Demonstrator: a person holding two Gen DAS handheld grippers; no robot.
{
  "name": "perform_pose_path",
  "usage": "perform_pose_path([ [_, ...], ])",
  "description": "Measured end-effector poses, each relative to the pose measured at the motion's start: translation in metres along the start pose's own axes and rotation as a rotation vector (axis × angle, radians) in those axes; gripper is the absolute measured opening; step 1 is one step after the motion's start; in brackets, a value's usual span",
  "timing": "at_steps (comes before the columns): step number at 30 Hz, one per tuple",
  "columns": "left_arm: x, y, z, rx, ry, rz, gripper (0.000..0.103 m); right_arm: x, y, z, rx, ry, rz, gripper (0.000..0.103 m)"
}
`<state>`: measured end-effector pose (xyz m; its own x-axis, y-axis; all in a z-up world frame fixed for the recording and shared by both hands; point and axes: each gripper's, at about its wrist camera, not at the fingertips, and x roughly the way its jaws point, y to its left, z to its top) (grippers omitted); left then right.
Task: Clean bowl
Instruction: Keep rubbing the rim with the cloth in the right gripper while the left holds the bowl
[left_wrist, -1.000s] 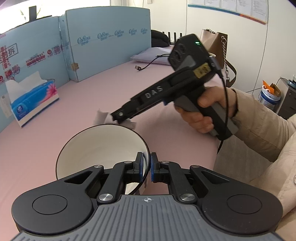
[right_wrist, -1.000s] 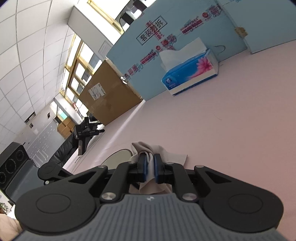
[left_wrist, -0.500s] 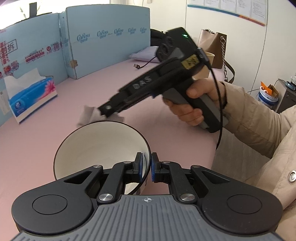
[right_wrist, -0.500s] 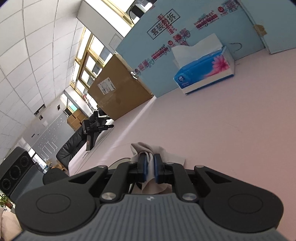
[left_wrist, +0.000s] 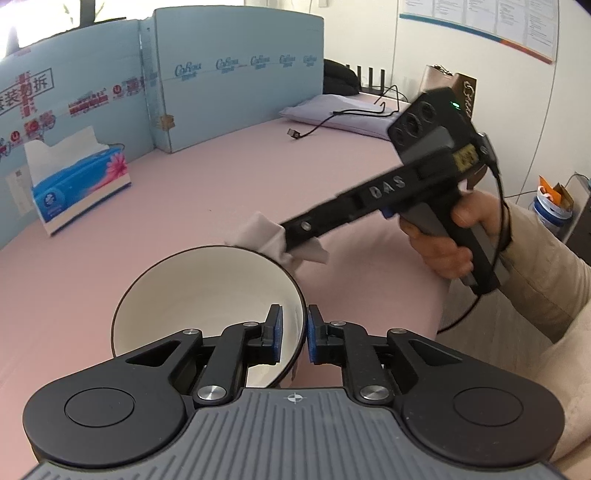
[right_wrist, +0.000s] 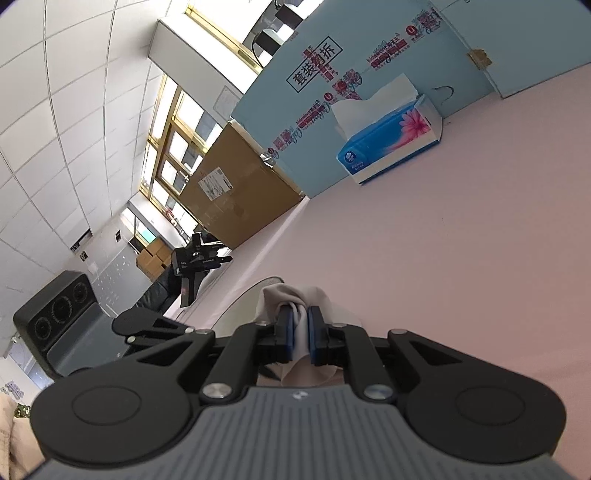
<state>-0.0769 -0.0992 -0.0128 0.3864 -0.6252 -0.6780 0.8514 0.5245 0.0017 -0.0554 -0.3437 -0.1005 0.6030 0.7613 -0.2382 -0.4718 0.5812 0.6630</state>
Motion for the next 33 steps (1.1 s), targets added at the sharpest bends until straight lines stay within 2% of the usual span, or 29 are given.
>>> perform_pose_path([
  [8, 0.010, -0.003, 0.014, 0.006, 0.008, 0.036, 0.023, -0.011, 0.006, -0.009, -0.004, -0.022, 0.002, 0.011],
  [15, 0.009, -0.001, 0.012, 0.018, 0.004, 0.003, 0.019, -0.018, 0.004, -0.007, 0.000, -0.048, -0.014, 0.012],
  [24, -0.003, -0.005, 0.001, 0.060, 0.015, -0.023, 0.012, 0.012, 0.000, 0.006, 0.012, -0.026, -0.032, 0.011],
  [33, -0.011, -0.004, -0.012, 0.080, 0.007, -0.054, 0.011, 0.044, -0.006, 0.029, 0.008, 0.039, -0.007, 0.012],
])
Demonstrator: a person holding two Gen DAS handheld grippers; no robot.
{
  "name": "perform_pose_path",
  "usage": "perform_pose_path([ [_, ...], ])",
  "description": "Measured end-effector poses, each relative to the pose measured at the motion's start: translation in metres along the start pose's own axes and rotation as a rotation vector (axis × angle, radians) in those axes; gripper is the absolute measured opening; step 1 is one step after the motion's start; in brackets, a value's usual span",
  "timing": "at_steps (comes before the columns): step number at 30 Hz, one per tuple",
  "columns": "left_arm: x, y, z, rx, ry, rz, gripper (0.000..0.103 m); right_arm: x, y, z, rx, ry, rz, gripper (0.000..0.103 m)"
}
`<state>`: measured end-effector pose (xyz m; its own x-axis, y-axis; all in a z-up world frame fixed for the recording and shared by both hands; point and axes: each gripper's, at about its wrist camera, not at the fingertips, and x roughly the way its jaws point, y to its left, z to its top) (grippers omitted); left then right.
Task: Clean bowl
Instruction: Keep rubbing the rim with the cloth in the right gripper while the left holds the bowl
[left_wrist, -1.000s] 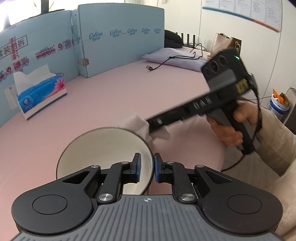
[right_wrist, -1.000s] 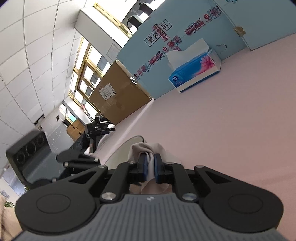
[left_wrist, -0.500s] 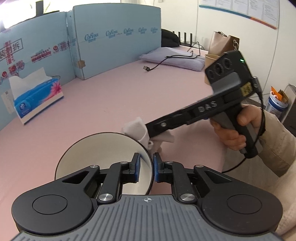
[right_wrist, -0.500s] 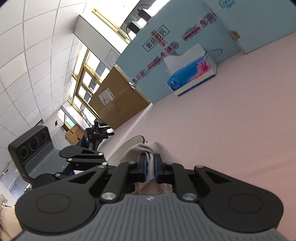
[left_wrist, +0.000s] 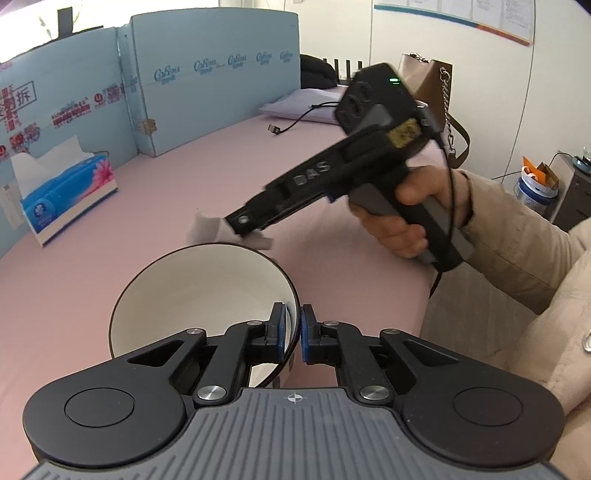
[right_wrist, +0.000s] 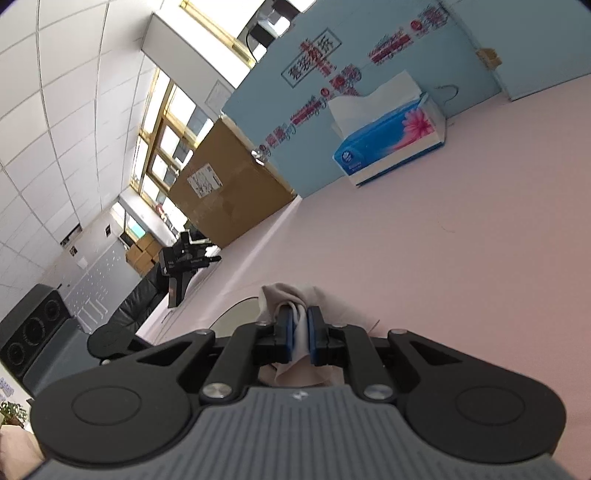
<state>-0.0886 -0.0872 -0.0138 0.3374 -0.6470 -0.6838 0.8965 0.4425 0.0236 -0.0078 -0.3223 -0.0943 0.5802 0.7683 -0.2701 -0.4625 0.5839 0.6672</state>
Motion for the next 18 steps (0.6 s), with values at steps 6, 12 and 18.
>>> perform_pose_path([
  [6, -0.004, 0.002, -0.005, 0.008, -0.007, -0.025, 0.011, 0.023, -0.005, 0.015, 0.004, 0.048, 0.026, 0.012],
  [12, -0.007, 0.005, -0.007, 0.026, -0.014, -0.040, 0.011, 0.021, 0.005, 0.000, -0.024, 0.057, 0.033, 0.012],
  [18, -0.014, 0.013, -0.012, 0.057, -0.018, -0.082, 0.015, -0.004, 0.004, -0.015, -0.022, 0.040, 0.023, 0.012],
])
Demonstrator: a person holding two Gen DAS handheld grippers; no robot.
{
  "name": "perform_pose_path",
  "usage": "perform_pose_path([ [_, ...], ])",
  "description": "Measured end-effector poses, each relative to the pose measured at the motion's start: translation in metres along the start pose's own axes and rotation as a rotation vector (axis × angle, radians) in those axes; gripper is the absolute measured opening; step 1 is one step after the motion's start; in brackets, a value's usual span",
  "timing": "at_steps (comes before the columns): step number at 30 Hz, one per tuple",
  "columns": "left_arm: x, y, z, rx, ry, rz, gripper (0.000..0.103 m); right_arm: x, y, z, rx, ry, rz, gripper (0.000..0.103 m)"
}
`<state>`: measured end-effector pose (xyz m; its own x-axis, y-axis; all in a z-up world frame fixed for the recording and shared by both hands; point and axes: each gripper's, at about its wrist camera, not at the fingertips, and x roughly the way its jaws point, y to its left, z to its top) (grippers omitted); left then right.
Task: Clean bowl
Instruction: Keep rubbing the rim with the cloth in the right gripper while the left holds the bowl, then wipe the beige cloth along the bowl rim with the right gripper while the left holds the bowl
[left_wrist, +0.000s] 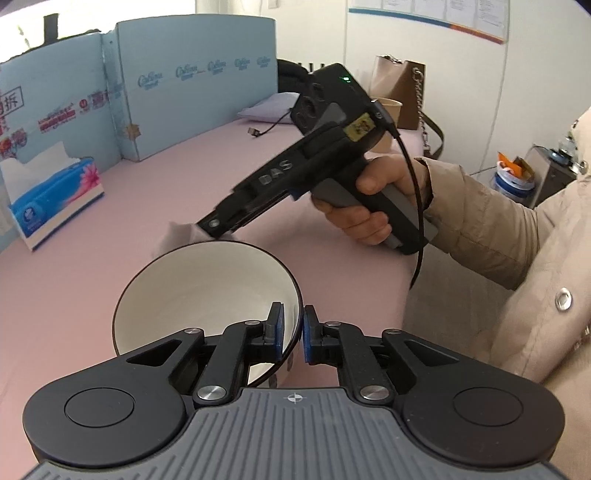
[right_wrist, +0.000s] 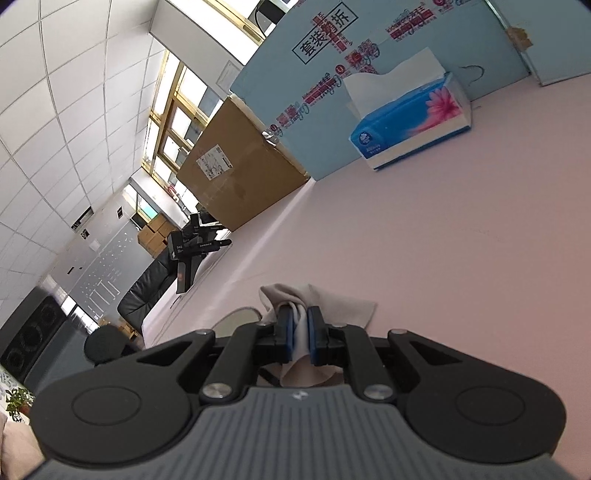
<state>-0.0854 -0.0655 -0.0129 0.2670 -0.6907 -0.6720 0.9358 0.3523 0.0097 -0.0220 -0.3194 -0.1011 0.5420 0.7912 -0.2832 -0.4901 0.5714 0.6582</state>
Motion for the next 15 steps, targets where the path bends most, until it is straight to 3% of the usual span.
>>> perform_pose_path([
  [6, 0.000, 0.001, 0.000, -0.014, -0.012, 0.005, 0.016, -0.027, 0.002, -0.019, 0.015, -0.043, -0.011, 0.012],
  [10, 0.004, -0.003, 0.009, -0.062, -0.046, 0.086, 0.029, -0.045, 0.003, -0.032, 0.024, -0.071, -0.019, 0.012],
  [15, 0.018, -0.010, 0.017, -0.127, -0.046, 0.160, 0.028, -0.067, 0.005, -0.047, 0.037, -0.107, -0.026, 0.012],
])
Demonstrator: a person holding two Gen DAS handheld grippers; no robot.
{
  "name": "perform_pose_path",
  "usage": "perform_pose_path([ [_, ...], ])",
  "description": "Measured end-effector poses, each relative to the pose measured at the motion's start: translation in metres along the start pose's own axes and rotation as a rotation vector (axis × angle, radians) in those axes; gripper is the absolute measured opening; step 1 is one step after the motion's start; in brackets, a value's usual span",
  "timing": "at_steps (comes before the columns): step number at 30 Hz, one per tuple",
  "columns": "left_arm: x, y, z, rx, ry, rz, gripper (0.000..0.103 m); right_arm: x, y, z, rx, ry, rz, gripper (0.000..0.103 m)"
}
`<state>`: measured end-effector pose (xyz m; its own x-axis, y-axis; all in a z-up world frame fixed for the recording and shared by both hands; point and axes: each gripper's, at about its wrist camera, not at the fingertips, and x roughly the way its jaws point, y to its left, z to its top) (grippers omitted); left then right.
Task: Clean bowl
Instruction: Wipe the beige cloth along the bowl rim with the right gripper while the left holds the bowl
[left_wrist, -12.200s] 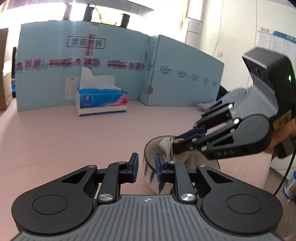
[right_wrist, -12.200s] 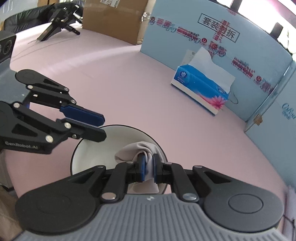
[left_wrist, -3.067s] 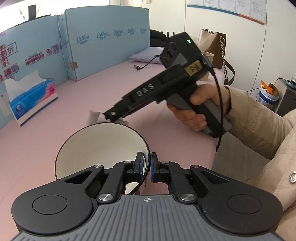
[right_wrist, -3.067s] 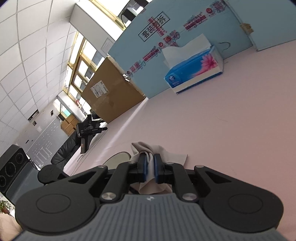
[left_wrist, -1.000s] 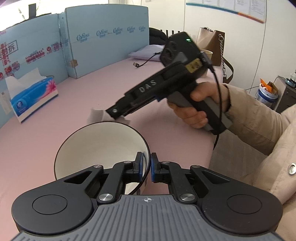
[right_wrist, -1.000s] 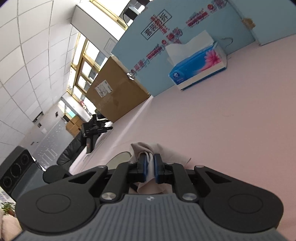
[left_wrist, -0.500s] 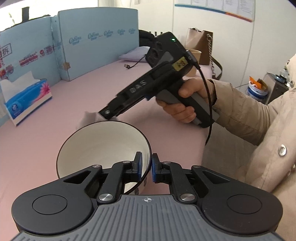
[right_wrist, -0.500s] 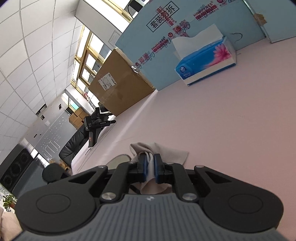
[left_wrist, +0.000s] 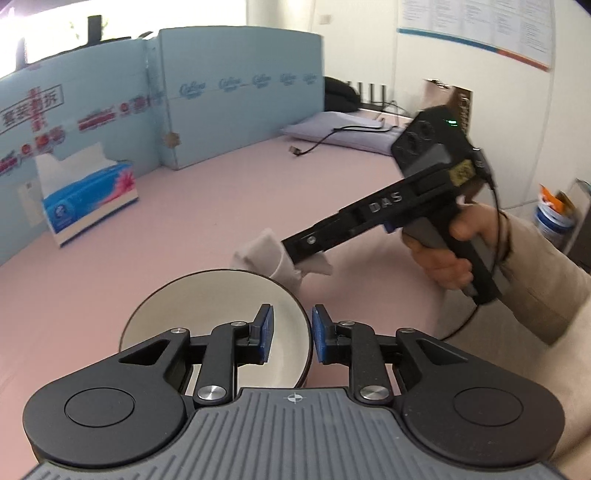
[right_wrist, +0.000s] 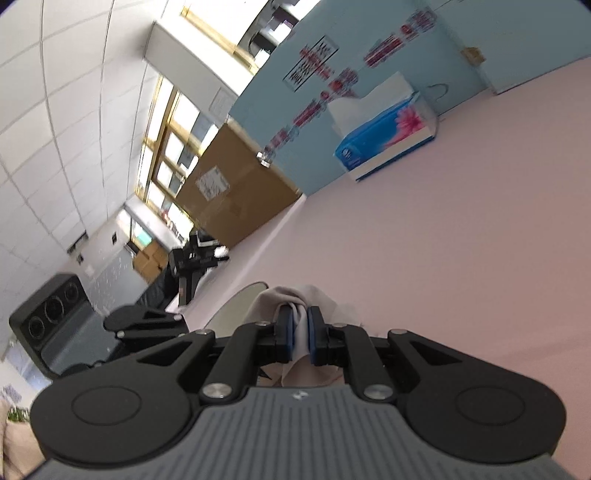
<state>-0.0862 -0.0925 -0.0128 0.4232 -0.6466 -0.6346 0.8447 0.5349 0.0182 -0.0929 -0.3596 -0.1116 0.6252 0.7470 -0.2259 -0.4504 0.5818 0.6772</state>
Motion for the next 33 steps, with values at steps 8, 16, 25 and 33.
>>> perform_pose_path([
  [8, 0.009, 0.000, 0.004, 0.029, 0.032, 0.011, 0.019, 0.024, -0.003, 0.014, 0.033, -0.023, 0.019, 0.012],
  [16, -0.001, 0.005, -0.004, 0.129, 0.039, -0.092, 0.015, 0.046, -0.005, 0.028, 0.042, 0.019, 0.046, 0.012],
  [25, -0.002, 0.011, -0.008, 0.144, 0.030, -0.138, 0.016, 0.072, -0.009, 0.052, 0.039, 0.076, 0.058, 0.012],
  [33, -0.005, 0.014, -0.008, 0.156, 0.031, -0.173, 0.017, 0.088, -0.012, 0.051, 0.029, 0.151, 0.085, 0.012],
])
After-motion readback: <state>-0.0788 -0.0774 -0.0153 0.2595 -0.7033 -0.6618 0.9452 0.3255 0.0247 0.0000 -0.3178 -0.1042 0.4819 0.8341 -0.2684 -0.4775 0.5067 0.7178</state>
